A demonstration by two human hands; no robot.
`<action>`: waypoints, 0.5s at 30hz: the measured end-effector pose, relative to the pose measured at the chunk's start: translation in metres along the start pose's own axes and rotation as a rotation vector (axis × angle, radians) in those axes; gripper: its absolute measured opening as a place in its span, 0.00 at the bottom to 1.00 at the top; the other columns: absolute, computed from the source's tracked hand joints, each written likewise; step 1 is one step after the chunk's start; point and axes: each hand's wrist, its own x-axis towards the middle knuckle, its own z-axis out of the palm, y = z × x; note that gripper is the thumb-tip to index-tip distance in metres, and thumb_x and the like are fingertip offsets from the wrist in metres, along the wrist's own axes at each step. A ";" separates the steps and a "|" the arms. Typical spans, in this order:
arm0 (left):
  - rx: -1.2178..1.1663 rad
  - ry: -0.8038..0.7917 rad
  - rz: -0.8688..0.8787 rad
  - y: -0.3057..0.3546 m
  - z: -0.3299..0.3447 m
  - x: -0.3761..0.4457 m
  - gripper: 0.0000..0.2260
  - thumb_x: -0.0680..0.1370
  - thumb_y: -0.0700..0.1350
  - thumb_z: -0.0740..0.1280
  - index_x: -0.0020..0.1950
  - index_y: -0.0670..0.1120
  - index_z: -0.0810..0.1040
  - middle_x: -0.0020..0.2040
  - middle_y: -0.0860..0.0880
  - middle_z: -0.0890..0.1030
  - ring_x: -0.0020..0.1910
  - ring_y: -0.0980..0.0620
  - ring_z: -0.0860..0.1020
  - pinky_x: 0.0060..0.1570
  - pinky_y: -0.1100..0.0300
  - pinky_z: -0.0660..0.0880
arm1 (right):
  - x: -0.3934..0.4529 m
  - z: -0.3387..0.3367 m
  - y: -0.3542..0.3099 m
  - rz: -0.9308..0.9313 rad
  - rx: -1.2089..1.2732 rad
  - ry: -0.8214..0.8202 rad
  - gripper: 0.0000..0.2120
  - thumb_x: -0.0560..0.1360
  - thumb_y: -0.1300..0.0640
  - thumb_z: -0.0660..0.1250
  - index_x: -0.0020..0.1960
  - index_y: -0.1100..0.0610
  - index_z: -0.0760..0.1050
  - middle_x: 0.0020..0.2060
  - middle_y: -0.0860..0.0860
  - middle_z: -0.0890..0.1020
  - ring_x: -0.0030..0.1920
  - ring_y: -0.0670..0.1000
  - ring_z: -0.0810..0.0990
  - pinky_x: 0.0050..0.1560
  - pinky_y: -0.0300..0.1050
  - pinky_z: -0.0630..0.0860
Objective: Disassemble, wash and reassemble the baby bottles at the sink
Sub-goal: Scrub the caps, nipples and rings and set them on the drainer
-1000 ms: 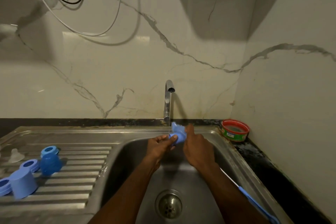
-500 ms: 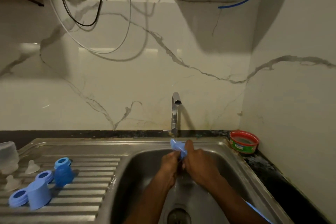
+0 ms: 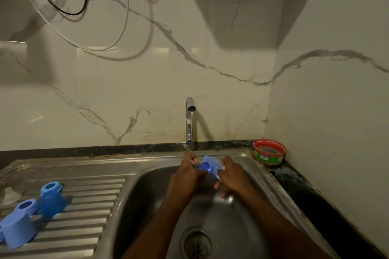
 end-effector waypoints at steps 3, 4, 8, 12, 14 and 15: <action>0.165 -0.023 0.029 -0.002 -0.003 0.001 0.11 0.78 0.55 0.70 0.57 0.58 0.71 0.51 0.61 0.75 0.46 0.68 0.76 0.37 0.73 0.71 | 0.002 0.002 -0.001 -0.011 0.100 -0.046 0.19 0.83 0.54 0.63 0.71 0.51 0.63 0.41 0.57 0.85 0.29 0.55 0.83 0.27 0.46 0.78; 0.159 -0.033 0.027 -0.006 -0.003 0.002 0.10 0.79 0.55 0.69 0.57 0.57 0.72 0.52 0.60 0.74 0.47 0.69 0.75 0.38 0.73 0.71 | 0.000 0.001 -0.003 -0.014 0.133 -0.064 0.18 0.83 0.53 0.62 0.71 0.51 0.63 0.41 0.58 0.85 0.29 0.55 0.82 0.27 0.45 0.76; -0.071 -0.007 -0.064 -0.006 -0.005 0.009 0.11 0.75 0.51 0.72 0.55 0.54 0.78 0.53 0.55 0.79 0.48 0.59 0.78 0.45 0.63 0.75 | -0.003 0.005 -0.001 0.024 0.011 -0.040 0.20 0.83 0.54 0.62 0.72 0.53 0.60 0.43 0.57 0.84 0.31 0.54 0.83 0.30 0.46 0.80; 0.012 0.007 -0.033 -0.018 0.005 0.008 0.06 0.80 0.49 0.70 0.50 0.47 0.83 0.46 0.53 0.83 0.45 0.59 0.80 0.53 0.60 0.78 | -0.002 0.002 -0.008 0.062 0.094 -0.070 0.17 0.84 0.49 0.61 0.70 0.54 0.64 0.44 0.57 0.84 0.31 0.52 0.83 0.29 0.45 0.81; -0.122 0.069 -0.112 -0.022 0.009 0.006 0.12 0.82 0.50 0.67 0.44 0.46 0.84 0.38 0.52 0.84 0.39 0.58 0.82 0.48 0.56 0.81 | -0.008 0.008 -0.010 -0.082 0.017 -0.068 0.14 0.84 0.51 0.61 0.67 0.54 0.65 0.43 0.56 0.84 0.28 0.49 0.82 0.28 0.44 0.79; -0.216 0.065 -0.194 -0.020 0.010 0.004 0.13 0.82 0.50 0.66 0.43 0.45 0.84 0.37 0.49 0.84 0.38 0.55 0.83 0.47 0.54 0.82 | -0.014 0.012 -0.007 -0.168 -0.066 -0.042 0.12 0.83 0.55 0.61 0.66 0.53 0.64 0.42 0.56 0.83 0.29 0.50 0.82 0.28 0.43 0.78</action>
